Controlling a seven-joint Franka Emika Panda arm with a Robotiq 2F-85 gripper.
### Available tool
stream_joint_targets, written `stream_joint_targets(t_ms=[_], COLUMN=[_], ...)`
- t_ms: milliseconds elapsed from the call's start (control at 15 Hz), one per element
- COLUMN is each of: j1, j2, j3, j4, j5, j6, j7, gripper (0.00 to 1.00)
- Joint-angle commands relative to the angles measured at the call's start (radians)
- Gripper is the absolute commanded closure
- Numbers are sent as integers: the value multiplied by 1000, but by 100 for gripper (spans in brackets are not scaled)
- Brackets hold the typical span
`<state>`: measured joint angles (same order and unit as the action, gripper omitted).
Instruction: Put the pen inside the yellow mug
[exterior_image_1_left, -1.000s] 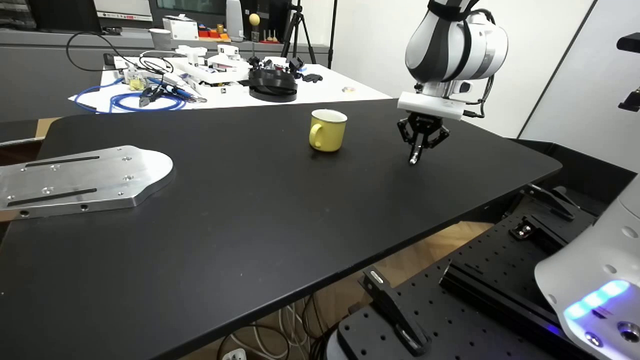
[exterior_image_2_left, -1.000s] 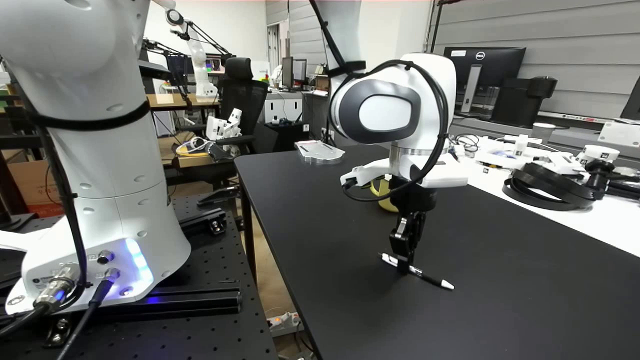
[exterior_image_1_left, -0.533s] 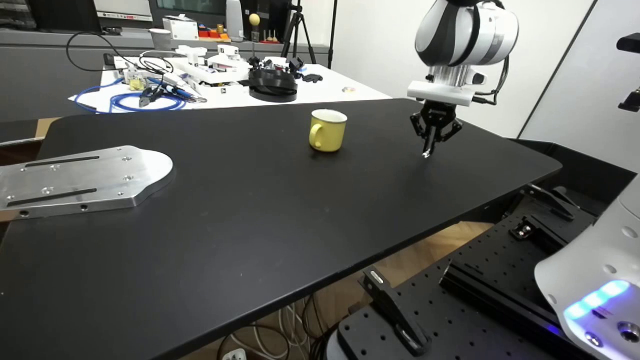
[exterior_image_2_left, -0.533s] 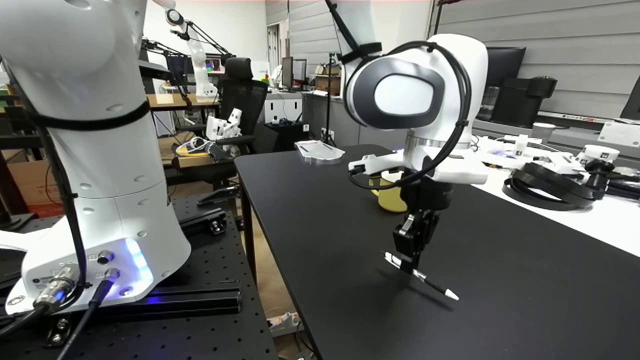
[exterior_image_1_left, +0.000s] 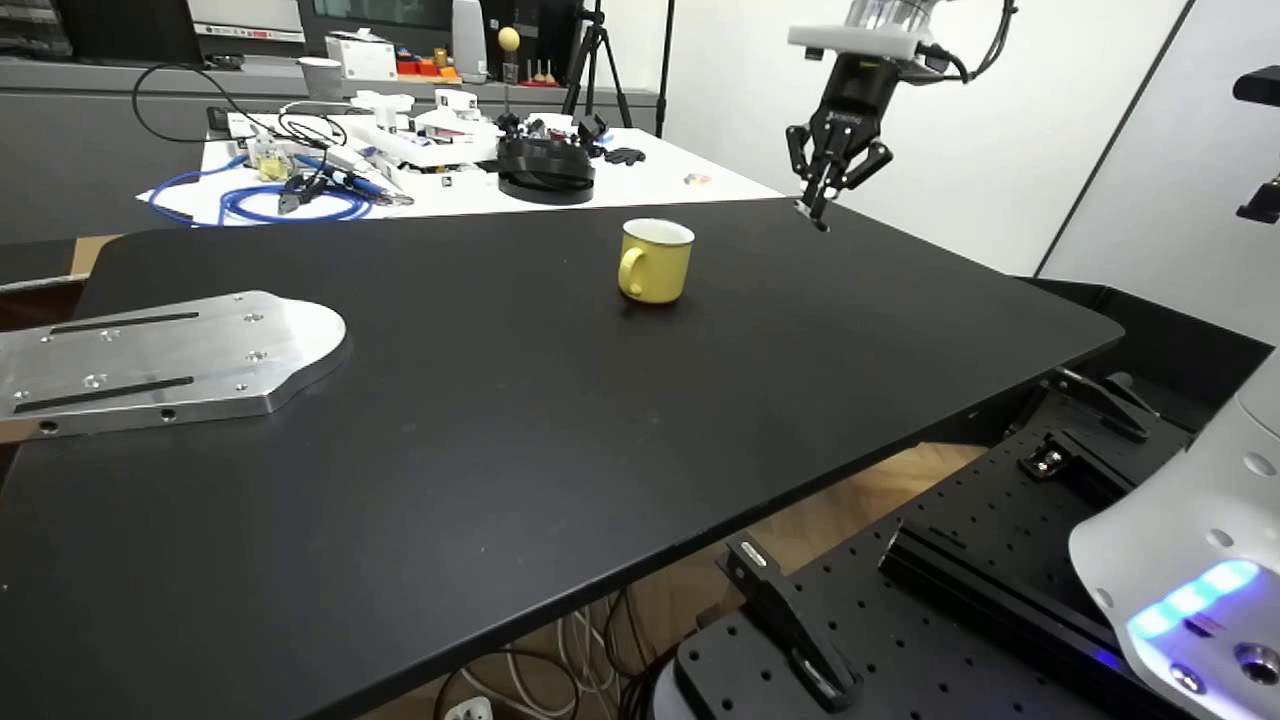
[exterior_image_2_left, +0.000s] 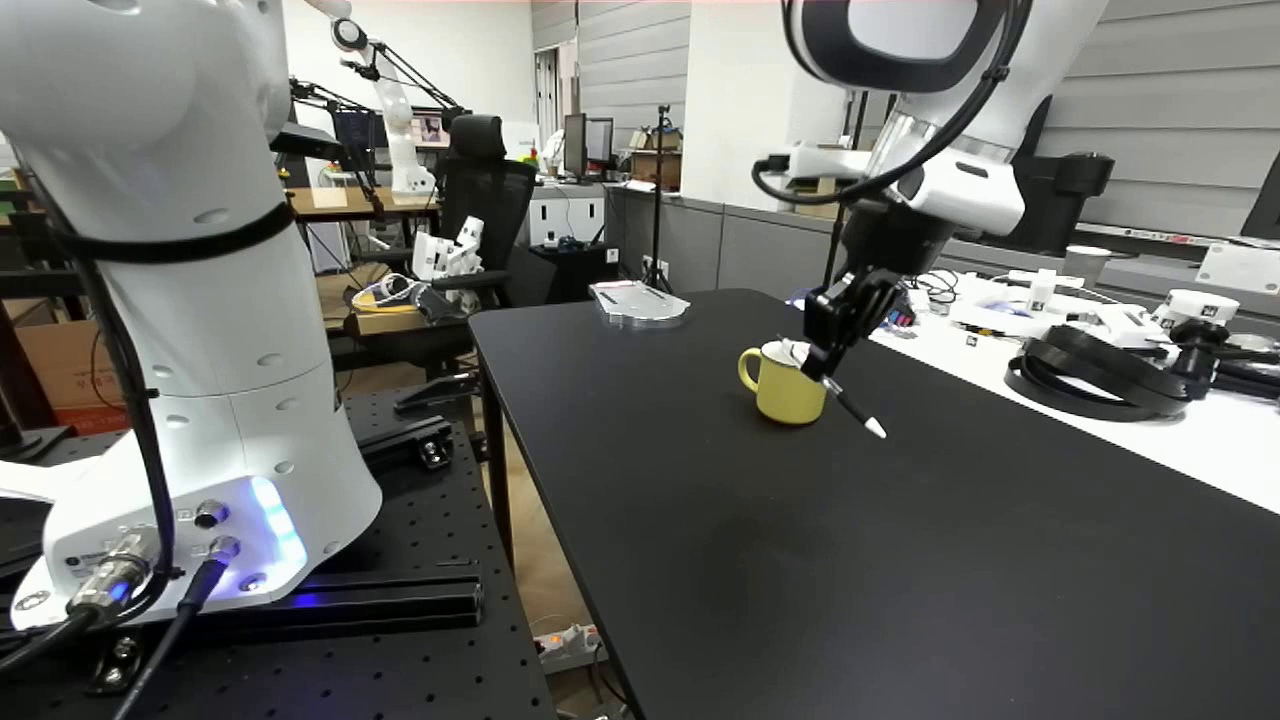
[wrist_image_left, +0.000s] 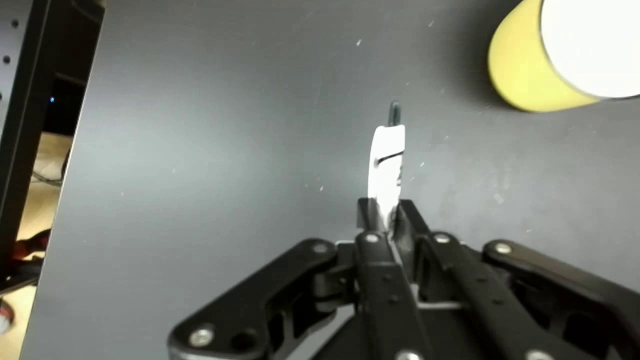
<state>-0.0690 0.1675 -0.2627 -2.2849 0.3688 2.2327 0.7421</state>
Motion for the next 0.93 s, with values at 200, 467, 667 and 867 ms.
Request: stream_joint_targets(t_ms=[200, 467, 667, 867], j1=[-59, -49, -37, -23], j2=[40, 96, 133, 161], j3=[85, 108, 133, 158], j4=[129, 179, 207, 208], j5=[287, 407, 499, 576], j6=[-147, -129, -137, -137], j7=[16, 44, 55, 63], gripper=[97, 97, 97, 97])
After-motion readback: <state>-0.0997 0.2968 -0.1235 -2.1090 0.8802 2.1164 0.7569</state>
